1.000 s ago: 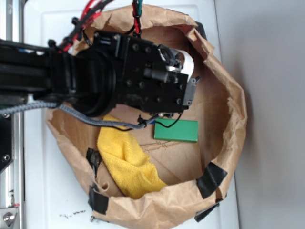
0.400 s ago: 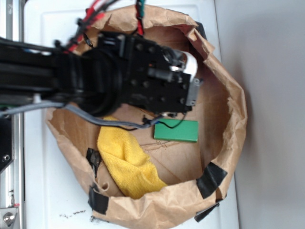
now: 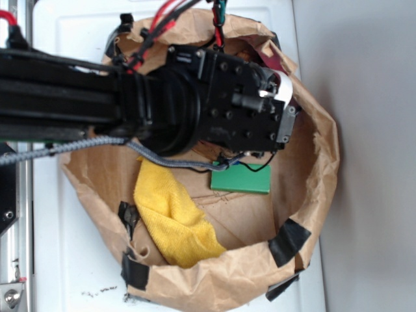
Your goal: Grab the shell.
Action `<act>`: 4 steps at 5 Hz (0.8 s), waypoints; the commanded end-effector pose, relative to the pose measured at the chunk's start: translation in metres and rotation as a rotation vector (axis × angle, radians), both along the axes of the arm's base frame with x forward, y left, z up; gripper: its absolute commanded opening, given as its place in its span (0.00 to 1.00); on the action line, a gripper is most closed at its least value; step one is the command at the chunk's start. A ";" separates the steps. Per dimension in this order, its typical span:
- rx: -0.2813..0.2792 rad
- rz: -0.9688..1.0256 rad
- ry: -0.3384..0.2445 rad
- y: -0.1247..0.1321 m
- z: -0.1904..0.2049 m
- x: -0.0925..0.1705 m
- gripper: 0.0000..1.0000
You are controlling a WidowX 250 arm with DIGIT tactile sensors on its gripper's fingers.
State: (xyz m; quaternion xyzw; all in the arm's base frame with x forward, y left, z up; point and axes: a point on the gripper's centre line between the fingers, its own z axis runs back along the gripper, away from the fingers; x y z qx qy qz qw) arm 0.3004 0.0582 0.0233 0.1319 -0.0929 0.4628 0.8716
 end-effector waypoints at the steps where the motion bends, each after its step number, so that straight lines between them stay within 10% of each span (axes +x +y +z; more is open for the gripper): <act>1: 0.041 0.044 -0.013 0.007 0.000 -0.015 0.00; 4: 0.090 0.041 -0.042 0.007 0.001 -0.013 0.00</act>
